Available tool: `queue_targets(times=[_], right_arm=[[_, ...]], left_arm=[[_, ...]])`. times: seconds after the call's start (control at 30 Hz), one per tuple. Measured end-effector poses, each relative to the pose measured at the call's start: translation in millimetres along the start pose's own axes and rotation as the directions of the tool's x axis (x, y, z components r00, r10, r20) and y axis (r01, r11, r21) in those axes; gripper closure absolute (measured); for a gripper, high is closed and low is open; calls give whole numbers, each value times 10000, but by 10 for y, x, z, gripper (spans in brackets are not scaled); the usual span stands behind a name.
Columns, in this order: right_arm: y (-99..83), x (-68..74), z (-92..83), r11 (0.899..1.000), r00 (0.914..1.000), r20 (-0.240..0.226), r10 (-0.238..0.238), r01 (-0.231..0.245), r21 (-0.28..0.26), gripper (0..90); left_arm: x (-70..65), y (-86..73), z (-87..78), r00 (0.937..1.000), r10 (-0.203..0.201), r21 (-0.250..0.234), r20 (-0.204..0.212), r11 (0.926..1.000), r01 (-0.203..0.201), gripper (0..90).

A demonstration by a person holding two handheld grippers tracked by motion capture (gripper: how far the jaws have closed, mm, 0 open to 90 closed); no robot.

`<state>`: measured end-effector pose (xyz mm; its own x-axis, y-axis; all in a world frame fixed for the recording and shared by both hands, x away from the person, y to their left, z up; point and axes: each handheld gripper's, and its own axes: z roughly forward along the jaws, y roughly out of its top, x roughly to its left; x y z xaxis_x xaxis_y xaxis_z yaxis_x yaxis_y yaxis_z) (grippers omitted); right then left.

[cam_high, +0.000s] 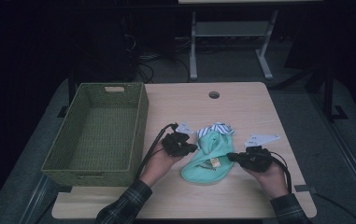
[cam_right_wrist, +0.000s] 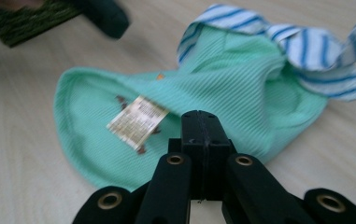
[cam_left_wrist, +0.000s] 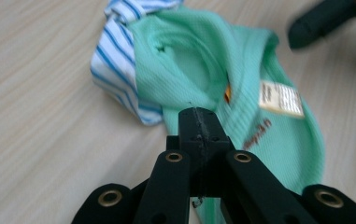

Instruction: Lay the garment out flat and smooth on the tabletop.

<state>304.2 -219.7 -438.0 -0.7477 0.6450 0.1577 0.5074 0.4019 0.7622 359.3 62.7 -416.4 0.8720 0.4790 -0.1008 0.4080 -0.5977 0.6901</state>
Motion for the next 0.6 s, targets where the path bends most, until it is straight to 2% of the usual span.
queue_targets(times=[0.17,0.2,0.27,0.3,0.37,0.47,0.5,0.57,0.6], right_arm=[[-86,89,47,9993,9998,-211,50,-42,381,900],[-128,120,84,9983,9996,-281,22,-6,583,900],[-156,130,111,9975,9994,-348,-41,66,709,900],[-162,142,121,9969,9994,-348,61,-34,786,900],[-167,144,131,9963,9994,-345,67,-37,856,900],[-172,145,163,9956,9992,-396,-62,99,929,900],[-174,154,175,9949,9993,-361,-119,154,999,900],[-179,153,185,9948,9992,-377,-153,190,1000,900],[-182,157,192,9940,9991,-403,-132,175,1083,900]], left_arm=[[22,144,138,10000,11,-59,-51,10000,-12,895],[27,171,157,9999,77,51,-146,10000,-77,853],[37,214,197,9994,140,-51,-307,9999,-142,781],[41,234,214,9985,197,-101,-516,9997,-203,761],[77,272,231,9976,163,-158,-674,9997,-174,737],[145,350,241,9956,236,-173,-912,9995,-252,679],[166,381,245,9939,328,-140,-1054,9993,-345,623],[208,437,256,9906,450,-104,-1292,9989,-467,608],[242,464,273,9904,389,-126,-1325,9991,-410,587]])
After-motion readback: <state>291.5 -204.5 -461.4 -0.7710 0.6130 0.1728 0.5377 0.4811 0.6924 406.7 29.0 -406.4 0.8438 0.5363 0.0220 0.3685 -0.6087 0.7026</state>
